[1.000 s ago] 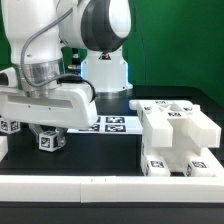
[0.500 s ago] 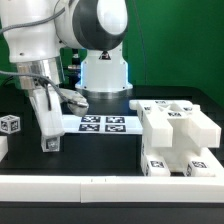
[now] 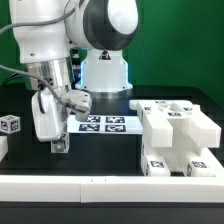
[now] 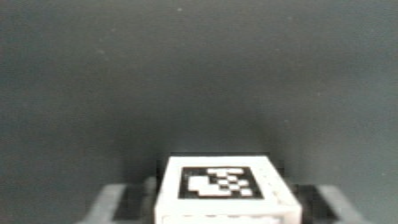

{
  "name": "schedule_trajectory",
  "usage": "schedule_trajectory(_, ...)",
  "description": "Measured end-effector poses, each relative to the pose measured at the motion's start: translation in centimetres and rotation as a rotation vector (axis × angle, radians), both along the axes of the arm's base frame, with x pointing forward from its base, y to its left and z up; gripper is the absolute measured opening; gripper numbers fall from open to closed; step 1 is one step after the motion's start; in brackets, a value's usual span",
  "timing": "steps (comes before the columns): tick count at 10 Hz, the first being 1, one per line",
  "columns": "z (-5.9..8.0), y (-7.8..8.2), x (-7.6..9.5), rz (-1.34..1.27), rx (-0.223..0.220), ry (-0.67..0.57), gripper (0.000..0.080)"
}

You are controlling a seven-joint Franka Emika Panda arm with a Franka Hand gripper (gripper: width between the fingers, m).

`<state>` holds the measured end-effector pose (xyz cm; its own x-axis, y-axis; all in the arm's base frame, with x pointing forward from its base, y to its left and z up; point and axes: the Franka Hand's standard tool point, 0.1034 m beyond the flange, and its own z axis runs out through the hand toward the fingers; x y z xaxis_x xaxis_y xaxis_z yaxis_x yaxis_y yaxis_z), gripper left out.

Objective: Assemble chair

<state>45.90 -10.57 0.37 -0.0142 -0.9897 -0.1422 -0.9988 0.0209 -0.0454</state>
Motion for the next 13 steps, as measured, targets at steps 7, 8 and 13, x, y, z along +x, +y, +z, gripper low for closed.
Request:
schedule_trajectory(7,0.9,-0.2,0.8,0.748,-0.005,-0.062,0.0648)
schedule_trajectory(8,0.9,-0.2,0.8,0.797,-0.006,-0.069,0.0649)
schedule_trajectory(13,0.5,1.3,0.9,1.353,-0.008,-0.07,0.0649)
